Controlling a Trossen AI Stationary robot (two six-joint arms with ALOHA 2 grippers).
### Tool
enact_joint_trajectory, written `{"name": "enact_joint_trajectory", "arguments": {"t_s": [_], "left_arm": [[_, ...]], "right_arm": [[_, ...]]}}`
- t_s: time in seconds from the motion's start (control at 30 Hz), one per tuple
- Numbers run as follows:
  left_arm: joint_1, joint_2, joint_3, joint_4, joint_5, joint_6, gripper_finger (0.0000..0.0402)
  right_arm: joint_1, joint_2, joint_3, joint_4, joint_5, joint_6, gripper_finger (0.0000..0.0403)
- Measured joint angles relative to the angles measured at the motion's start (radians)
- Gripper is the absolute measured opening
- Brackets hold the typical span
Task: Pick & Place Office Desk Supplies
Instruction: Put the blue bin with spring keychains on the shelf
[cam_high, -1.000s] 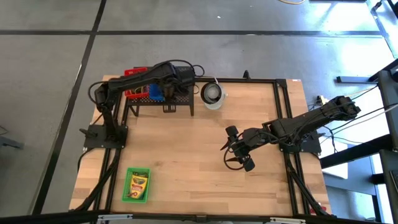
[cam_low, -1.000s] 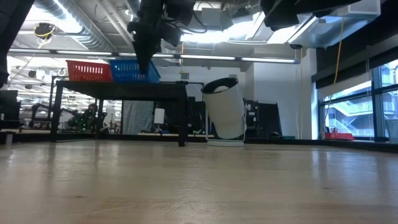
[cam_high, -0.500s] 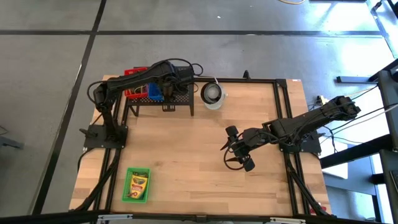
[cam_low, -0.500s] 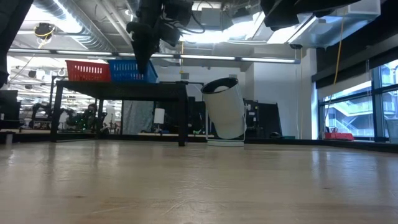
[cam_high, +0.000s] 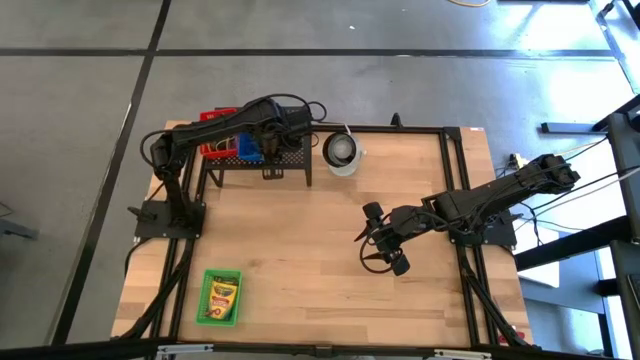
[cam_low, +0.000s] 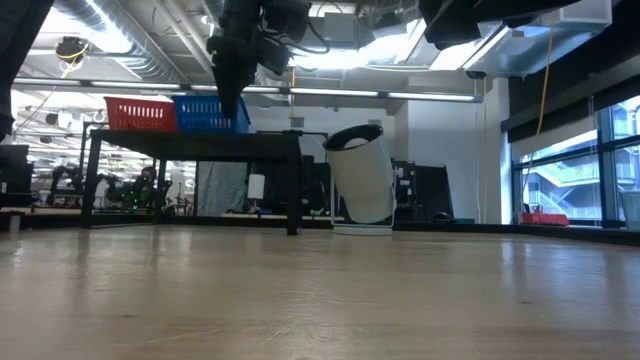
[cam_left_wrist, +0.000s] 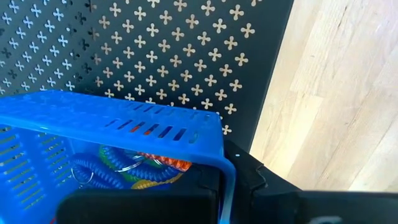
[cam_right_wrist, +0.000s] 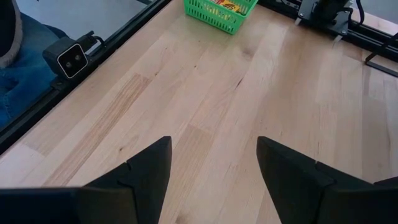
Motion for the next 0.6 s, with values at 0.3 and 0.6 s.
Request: {"name": "enact_joint_trajectory", "arguments": {"t_s": [0.3,0.6], "left_arm": [[-0.002,-0.013,0.000,-0.001,-0.002,-0.024,0.0059],[-0.018,-0.050,0.005,-0.002,-0.143,-0.026,0.0129]], "right_arm": [[0.000,0.000,0.000,0.000,0.000,0.000,0.0237],[0.000,0.000,0.000,0.000,0.000,0.000,0.0237]]}}
